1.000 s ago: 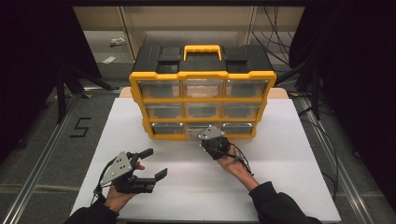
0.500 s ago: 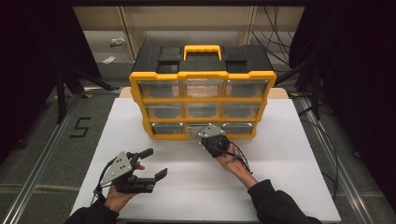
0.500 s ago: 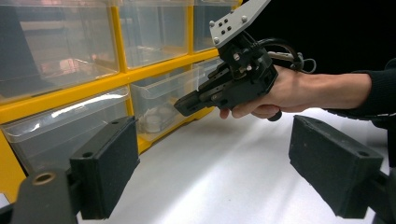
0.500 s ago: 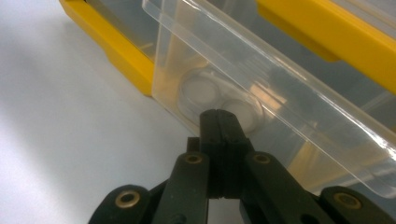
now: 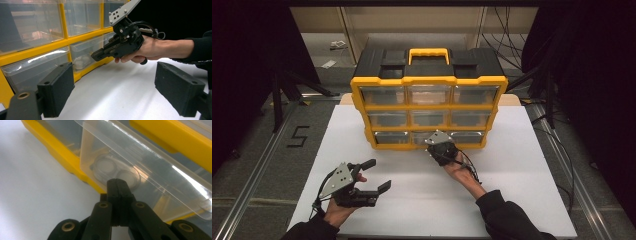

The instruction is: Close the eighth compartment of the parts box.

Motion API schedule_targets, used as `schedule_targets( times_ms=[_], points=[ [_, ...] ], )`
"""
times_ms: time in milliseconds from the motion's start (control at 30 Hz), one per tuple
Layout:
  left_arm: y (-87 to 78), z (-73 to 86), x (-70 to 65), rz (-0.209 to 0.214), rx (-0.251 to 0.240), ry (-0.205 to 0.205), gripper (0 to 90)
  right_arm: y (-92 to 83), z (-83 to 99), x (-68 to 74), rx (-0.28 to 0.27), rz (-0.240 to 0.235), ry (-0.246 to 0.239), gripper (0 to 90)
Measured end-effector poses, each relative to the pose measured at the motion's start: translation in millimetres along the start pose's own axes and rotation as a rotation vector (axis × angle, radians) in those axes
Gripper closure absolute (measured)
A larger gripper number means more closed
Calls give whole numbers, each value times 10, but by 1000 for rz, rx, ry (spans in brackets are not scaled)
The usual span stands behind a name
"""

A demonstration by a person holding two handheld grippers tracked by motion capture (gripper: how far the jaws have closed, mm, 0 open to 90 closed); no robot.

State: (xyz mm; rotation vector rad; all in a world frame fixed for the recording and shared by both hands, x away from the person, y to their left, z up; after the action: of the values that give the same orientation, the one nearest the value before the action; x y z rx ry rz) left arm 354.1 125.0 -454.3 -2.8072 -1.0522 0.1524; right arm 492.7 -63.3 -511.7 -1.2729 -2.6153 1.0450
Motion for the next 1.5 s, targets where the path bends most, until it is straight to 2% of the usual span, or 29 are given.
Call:
schedule_targets(
  times_ms=[500,767,1133,1233,1400,1500],
  points=[
    [3,3,-4,1,2,2,158,55,-3,-95,2,17,6,900],
    [4,5,-8,-1,3,2,159,52,-15,-100,4,19,4,900],
    [3,5,-18,1,4,7,160,-11,-42,-64,-2,-15,13,900],
    [1,2,-16,1,3,6,160,-34,-48,-60,-11,-28,41,900],
    [-6,-1,-12,1,1,6,159,-70,-58,-49,-19,-42,54,900],
    [-7,-2,-10,0,1,4,160,-116,-80,-36,-31,-62,75,866]
  ],
)
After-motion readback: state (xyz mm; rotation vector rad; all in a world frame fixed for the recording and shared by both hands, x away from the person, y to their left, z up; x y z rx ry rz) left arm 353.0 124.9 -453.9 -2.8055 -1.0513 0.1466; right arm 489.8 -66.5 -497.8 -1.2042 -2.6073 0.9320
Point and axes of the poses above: each handheld gripper's, and its own axes: y roughly forward along the jaws, z roughly out of its underside, x roughly to its left, the point moved 8 cm from there along y, roughly forward along the jaws, and after that the axes turned 3 degrees about -z, right-handed, at the moved point
